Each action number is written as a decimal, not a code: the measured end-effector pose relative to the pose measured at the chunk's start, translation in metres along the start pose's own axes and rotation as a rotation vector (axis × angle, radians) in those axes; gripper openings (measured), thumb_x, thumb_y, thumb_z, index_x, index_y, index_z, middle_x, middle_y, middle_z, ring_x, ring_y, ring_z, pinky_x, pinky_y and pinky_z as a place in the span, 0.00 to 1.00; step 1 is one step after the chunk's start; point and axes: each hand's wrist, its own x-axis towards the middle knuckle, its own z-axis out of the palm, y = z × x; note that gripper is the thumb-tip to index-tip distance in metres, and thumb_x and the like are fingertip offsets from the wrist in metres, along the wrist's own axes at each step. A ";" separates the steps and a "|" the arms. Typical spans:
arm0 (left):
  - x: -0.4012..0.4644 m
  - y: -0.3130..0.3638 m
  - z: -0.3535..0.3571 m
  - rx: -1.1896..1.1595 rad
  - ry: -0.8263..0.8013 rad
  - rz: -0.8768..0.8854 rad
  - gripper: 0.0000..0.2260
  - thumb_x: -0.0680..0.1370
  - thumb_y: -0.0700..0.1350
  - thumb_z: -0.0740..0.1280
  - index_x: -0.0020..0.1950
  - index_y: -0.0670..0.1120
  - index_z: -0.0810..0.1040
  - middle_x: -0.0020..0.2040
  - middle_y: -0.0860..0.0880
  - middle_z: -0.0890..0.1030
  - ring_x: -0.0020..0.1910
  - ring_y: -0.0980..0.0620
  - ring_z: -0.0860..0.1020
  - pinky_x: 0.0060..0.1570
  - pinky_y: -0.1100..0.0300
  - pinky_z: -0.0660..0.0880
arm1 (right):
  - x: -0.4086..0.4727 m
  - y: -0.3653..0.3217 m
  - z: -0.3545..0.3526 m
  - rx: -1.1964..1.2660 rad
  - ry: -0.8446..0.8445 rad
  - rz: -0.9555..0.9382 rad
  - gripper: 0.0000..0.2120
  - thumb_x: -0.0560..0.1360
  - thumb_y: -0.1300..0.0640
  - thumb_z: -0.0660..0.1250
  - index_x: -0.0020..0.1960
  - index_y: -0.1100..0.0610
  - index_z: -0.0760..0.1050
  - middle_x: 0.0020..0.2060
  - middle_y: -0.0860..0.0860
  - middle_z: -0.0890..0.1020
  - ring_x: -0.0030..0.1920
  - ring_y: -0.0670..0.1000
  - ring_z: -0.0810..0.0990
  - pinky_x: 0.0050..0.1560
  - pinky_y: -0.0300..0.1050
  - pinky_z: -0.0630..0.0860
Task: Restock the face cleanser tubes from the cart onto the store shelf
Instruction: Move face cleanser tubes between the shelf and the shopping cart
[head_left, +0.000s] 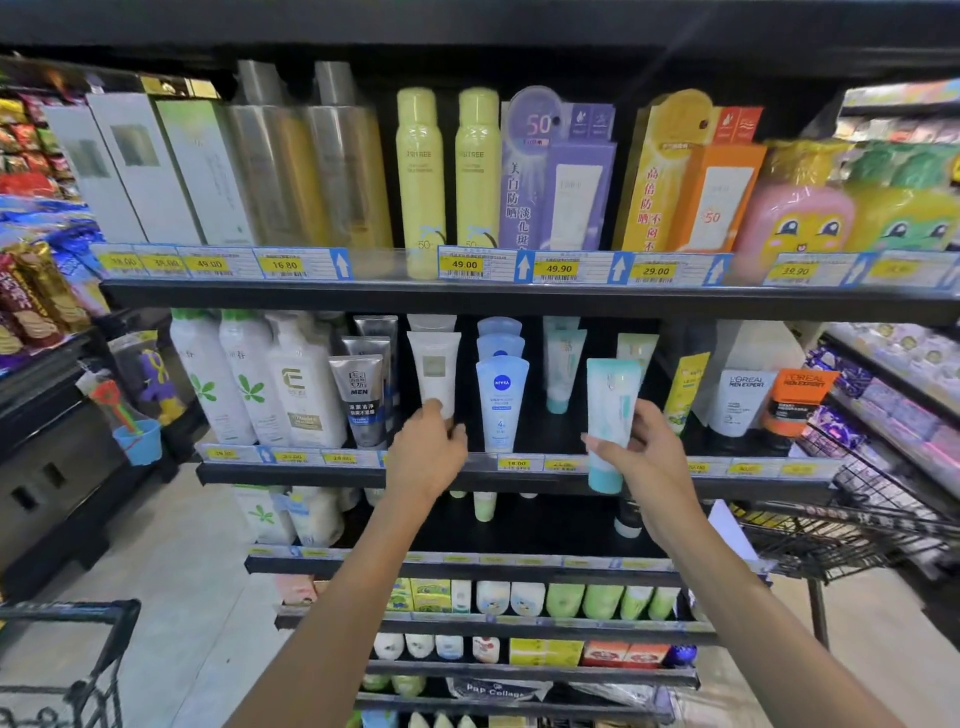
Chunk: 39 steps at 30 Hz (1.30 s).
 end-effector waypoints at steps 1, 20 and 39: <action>-0.007 -0.003 0.001 0.051 -0.045 0.058 0.15 0.82 0.52 0.65 0.64 0.45 0.75 0.58 0.44 0.82 0.56 0.41 0.81 0.54 0.46 0.78 | 0.006 -0.003 0.002 -0.028 0.008 -0.009 0.23 0.74 0.65 0.77 0.63 0.48 0.74 0.56 0.43 0.84 0.53 0.40 0.84 0.52 0.40 0.81; -0.014 -0.030 0.017 0.454 -0.079 0.332 0.11 0.80 0.59 0.68 0.55 0.53 0.78 0.50 0.53 0.82 0.51 0.49 0.79 0.57 0.51 0.70 | 0.072 0.028 0.025 -0.581 0.000 0.063 0.27 0.71 0.55 0.81 0.64 0.56 0.71 0.61 0.52 0.82 0.61 0.53 0.81 0.60 0.52 0.80; -0.011 -0.034 0.023 0.407 -0.041 0.318 0.12 0.78 0.59 0.70 0.54 0.53 0.79 0.49 0.54 0.83 0.49 0.50 0.79 0.56 0.52 0.70 | 0.108 0.049 0.039 -0.709 -0.026 0.137 0.27 0.69 0.54 0.81 0.65 0.58 0.76 0.63 0.55 0.81 0.64 0.56 0.79 0.60 0.53 0.80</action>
